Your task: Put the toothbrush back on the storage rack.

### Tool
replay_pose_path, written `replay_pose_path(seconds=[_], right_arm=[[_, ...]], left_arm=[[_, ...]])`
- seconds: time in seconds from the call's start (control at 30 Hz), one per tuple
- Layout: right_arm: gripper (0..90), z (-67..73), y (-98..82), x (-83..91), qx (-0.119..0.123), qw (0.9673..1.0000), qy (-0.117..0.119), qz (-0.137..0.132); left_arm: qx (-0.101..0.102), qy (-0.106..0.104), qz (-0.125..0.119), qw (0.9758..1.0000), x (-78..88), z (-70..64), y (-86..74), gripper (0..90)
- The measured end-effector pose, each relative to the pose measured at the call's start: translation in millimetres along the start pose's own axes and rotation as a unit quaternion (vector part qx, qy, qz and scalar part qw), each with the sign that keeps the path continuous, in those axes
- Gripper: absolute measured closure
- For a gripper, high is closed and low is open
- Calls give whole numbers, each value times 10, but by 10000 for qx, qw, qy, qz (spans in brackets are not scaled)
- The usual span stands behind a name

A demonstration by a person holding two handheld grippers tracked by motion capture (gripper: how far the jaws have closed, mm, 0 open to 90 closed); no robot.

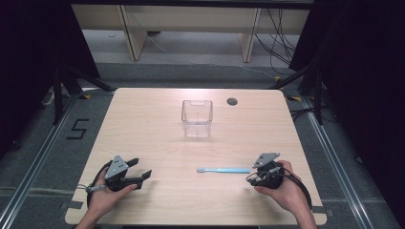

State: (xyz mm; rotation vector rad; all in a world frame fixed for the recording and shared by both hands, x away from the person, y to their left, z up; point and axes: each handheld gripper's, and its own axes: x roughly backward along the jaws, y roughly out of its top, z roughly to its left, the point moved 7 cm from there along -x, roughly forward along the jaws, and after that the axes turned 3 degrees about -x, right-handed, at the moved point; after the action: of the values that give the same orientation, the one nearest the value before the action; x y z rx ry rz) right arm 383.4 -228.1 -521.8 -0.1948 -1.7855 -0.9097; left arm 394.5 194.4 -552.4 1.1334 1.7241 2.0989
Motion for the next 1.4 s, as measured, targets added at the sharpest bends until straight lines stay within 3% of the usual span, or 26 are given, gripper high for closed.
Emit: replay_pose_path(seconds=[0.1, 0.23, 0.27, 0.3, 0.4, 0.5, 0.53, 0.57, 0.6, 0.67, 0.7, 0.73, 0.77, 0.83, 0.9, 0.93, 0.97, 1.0, 1.07, 1.3, 1.33, 1.37, 1.4], right_arm=[[414, -35, 48, 9, 98, 9999, 22, 125], [419, -91, 144, -1, 407, 9988, 107, 269], [421, -123, 178, -11, 664, 9973, 108, 282], [421, -114, 193, -12, 604, 9974, 151, 370], [429, -122, 266, -48, 900, 9942, 251, 535], [447, -109, 352, -139, 1392, 9857, 437, 848], [455, -108, 380, -172, 1630, 9810, 564, 893], [455, -108, 380, -172, 1630, 9810, 564, 893], [474, -86, 418, -208, 1651, 9781, 693, 1061], [482, -88, 436, -222, 1702, 9770, 674, 1095], [503, -119, 479, -252, 1957, 9709, 649, 1214], [503, -119, 479, -252, 1957, 9709, 649, 1214], [512, -111, 506, -269, 2073, 9679, 673, 1251], [527, -105, 540, -288, 2144, 9648, 709, 1348], [541, -102, 567, -311, 2295, 9582, 790, 1511], [549, -81, 569, -319, 2217, 9585, 804, 1603], [553, -66, 573, -322, 2200, 9559, 899, 1724], [561, -68, 581, -344, 2286, 9552, 812, 1698], [575, -51, 596, -390, 2443, 9488, 917, 1778], [620, -13, 614, -480, 2429, 9453, 965, 1953], [627, -18, 629, -502, 2538, 9442, 950, 1873], [637, -7, 620, -496, 2443, 9446, 967, 1965], [645, -10, 633, -512, 2534, 9428, 995, 1923]], left_arm=[[-6, -8, 18, 10000, 1, 2, -1, 273], [-14, -12, 47, 10000, 0, -1, -3, 274], [-12, -24, 45, 10000, 0, 0, -3, 274], [5, -55, -10, 10000, -9, -2, 1, 275], [20, -32, 10, 10000, -5, 2, 0, 275], [18, -39, -4, 10000, -2, 0, 1, 277], [18, -39, -4, 10000, -2, 0, 1, 277], [23, -39, -4, 10000, -3, 1, 1, 277], [32, -38, -2, 10000, -5, 3, 1, 277], [30, -38, -2, 10000, -4, 3, 1, 278], [30, -40, -7, 10000, -4, 1, 1, 278], [26, -41, -8, 10000, -3, 1, 1, 278], [25, -40, -9, 10000, -2, 1, 1, 278], [20, -42, -9, 10000, -2, 0, 1, 278], [9, -42, -4, 10000, -2, -1, 1, 278], [3, -57, -20, 10000, -4, -2, 2, 278], [-8, -42, 8, 10000, 1, -2, 0, 278], [-7, -43, 3, 10000, 0, -3, 0, 278], [-12, -44, 9, 10000, 1, -2, 0, 278], [-15, -29, -14, 10000, 0, -3, 2, 279], [-18, -26, -11, 10000, 0, -3, 2, 279], [-21, -26, -10, 10000, -1, -4, 2, 279], [-25, -30, -5, 10000, -2, -5, 1, 279]])
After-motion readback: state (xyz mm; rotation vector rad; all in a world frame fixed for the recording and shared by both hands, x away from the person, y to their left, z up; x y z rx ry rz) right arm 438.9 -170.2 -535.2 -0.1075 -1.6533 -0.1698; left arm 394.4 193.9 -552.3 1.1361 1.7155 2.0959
